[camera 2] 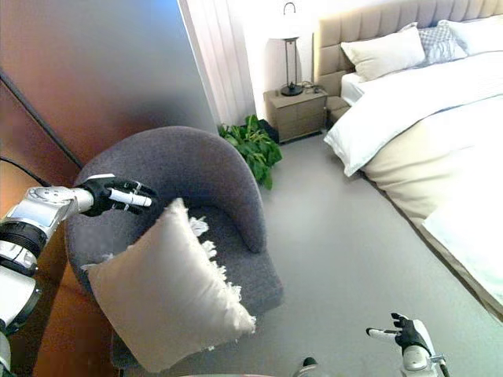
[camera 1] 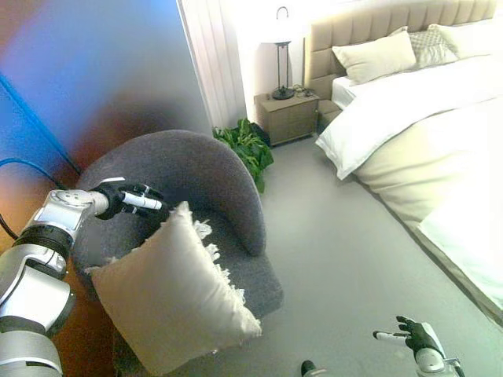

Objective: Pick up the pillow and put it on the sofa.

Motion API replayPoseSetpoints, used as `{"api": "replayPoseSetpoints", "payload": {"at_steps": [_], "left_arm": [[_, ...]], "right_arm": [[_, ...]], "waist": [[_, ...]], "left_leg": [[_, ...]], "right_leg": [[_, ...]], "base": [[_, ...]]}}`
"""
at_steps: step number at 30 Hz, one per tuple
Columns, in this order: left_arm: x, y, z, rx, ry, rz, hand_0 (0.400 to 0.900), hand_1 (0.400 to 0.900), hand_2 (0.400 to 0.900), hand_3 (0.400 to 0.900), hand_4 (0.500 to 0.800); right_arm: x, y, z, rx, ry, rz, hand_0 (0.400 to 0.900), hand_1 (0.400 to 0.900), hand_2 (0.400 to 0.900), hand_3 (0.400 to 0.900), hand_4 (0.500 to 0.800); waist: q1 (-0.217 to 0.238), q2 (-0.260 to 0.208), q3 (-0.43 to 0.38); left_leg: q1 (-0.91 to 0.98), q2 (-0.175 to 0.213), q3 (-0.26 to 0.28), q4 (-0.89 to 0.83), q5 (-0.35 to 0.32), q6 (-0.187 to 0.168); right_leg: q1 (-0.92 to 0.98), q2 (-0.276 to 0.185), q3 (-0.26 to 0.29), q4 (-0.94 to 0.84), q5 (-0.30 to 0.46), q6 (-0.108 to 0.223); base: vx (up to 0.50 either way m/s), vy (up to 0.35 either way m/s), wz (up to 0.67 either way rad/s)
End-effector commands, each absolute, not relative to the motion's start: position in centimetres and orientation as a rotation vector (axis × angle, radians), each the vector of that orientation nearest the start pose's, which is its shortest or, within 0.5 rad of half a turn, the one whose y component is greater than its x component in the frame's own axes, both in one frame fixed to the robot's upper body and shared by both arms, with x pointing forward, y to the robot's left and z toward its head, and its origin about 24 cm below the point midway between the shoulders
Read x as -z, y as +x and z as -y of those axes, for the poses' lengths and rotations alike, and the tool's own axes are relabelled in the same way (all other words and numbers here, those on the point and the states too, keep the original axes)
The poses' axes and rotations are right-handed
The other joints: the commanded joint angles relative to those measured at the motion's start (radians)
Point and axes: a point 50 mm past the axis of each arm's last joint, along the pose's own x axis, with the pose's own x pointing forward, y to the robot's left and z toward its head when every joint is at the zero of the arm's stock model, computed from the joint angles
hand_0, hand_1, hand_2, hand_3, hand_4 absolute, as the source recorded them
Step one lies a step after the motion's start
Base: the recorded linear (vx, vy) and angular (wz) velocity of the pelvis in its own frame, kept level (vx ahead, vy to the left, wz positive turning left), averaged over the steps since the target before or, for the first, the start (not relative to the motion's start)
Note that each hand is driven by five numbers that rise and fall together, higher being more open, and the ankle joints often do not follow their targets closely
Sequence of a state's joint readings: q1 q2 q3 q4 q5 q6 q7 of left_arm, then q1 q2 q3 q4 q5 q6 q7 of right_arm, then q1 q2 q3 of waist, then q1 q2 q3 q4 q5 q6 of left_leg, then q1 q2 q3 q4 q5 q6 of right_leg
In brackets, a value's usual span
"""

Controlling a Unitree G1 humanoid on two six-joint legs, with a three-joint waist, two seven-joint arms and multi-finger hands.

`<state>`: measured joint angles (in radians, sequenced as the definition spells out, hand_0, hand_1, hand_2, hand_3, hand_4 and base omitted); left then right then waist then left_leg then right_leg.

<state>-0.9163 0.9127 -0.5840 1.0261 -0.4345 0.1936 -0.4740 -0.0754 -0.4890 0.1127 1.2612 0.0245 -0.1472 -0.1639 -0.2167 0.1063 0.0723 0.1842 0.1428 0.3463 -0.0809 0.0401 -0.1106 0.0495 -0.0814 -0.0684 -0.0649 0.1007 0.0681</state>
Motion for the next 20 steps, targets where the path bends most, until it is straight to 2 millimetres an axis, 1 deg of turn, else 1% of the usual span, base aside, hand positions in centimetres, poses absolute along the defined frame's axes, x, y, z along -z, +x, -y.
{"api": "replayPoseSetpoints", "payload": {"at_steps": [1, 3, 8, 12, 13, 14, 16, 18, 20], "left_arm": [[-23.6, 36.9, -34.5, -0.063, 0.398, -0.143, 0.9, 0.9, 0.9, 0.9, 0.8], [-24.0, 36.9, -34.5, -0.059, 0.368, -0.111, 0.9, 0.9, 0.9, 0.9, 0.8], [-25.6, 37.0, -33.5, -0.044, 0.195, 0.044, 0.9, 0.9, 0.9, 0.9, 0.8], [-25.6, 36.6, -32.9, 0.007, 0.054, 0.131, 0.9, 0.9, 0.9, 0.9, 0.8], [-25.1, 36.3, -32.9, 0.025, 0.025, 0.145, 0.9, 0.9, 0.9, 0.9, 0.8], [-24.5, 36.1, -33.0, 0.026, -0.002, 0.147, 0.9, 0.9, 0.9, 0.9, 0.8], [-23.0, 35.3, -33.7, 0.018, -0.046, 0.155, 0.9, 0.9, 0.9, 0.9, 0.8], [-22.1, 34.8, -34.3, -0.012, -0.089, 0.145, 0.9, 0.9, 0.9, 0.9, 0.8], [-20.2, 34.2, -34.5, -0.024, -0.076, 0.142, 0.9, 0.9, 0.9, 0.9, 0.8]], "right_arm": [[8.9, 15.2, 35.1, 0.318, -0.664, -0.891, 0.9, 0.9, 0.9, 0.9, 0.8], [8.9, 15.0, 35.2, 0.31, -0.667, -0.898, 0.9, 0.9, 0.9, 0.9, 0.8], [8.9, 15.1, 35.2, 0.313, -0.657, -0.897, 0.9, 0.9, 0.9, 0.9, 0.8], [9.1, 15.0, 34.9, 0.312, -0.641, -0.894, 0.9, 0.9, 0.9, 0.9, 0.8], [9.3, 15.1, 34.6, 0.319, -0.628, -0.894, 0.9, 0.9, 0.9, 0.9, 0.8], [9.4, 15.0, 34.5, 0.319, -0.627, -0.895, 0.9, 0.9, 0.9, 0.9, 0.8], [9.6, 14.8, 34.2, 0.331, -0.611, -0.897, 0.9, 0.9, 0.9, 0.9, 0.8], [9.7, 14.7, 34.2, 0.327, -0.613, -0.9, 0.9, 0.9, 0.9, 0.9, 0.8], [10.0, 14.4, 33.9, 0.343, -0.601, -0.91, 0.9, 0.9, 0.9, 0.9, 0.8]], "waist": [[0.006, -0.012, -0.074], [0.011, -0.013, -0.077], [0.037, -0.018, -0.08], [0.07, -0.027, -0.082], [0.086, -0.032, -0.079], [0.092, -0.032, -0.079], [0.116, -0.038, -0.073], [0.123, -0.038, -0.072], [0.138, -0.044, -0.069]], "left_leg": [[-0.025, -0.017, -0.02, 0.067, -0.083, 0.036], [-0.024, -0.016, -0.023, 0.065, -0.082, 0.036], [-0.028, -0.013, -0.043, 0.062, -0.079, 0.034], [-0.032, -0.01, -0.065, 0.056, -0.076, 0.031], [-0.035, -0.008, -0.075, 0.055, -0.075, 0.03], [-0.036, -0.007, -0.081, 0.054, -0.074, 0.029], [-0.041, -0.006, -0.098, 0.05, -0.071, 0.029], [-0.042, -0.006, -0.106, 0.048, -0.069, 0.029], [-0.043, -0.007, -0.117, 0.045, -0.068, 0.029]], "right_leg": [[0.01, -0.016, -0.067, 0.042, -0.104, 0.063], [0.014, -0.015, -0.071, 0.043, -0.108, 0.062], [0.024, -0.012, -0.086, 0.046, -0.119, 0.056], [0.035, -0.014, -0.105, 0.044, -0.124, 0.054], [0.037, -0.015, -0.113, 0.045, -0.126, 0.053], [0.038, -0.015, -0.117, 0.046, -0.127, 0.052], [0.044, -0.017, -0.129, 0.045, -0.129, 0.049], [0.047, -0.016, -0.134, 0.044, -0.13, 0.048], [0.054, -0.018, -0.146, 0.043, -0.132, 0.047]], "base": [[0.01, 0.008, 0.03], [0.0, 0.005, 0.08], [-0.01, 0.003, 0.17], [-0.02, -0.013, 0.18], [-0.04, -0.02, 0.17], [-0.05, -0.015, 0.18], [-0.05, -0.002, 0.18], [-0.03, 0.021, 0.15], [-0.02, 0.006, 0.16]]}}
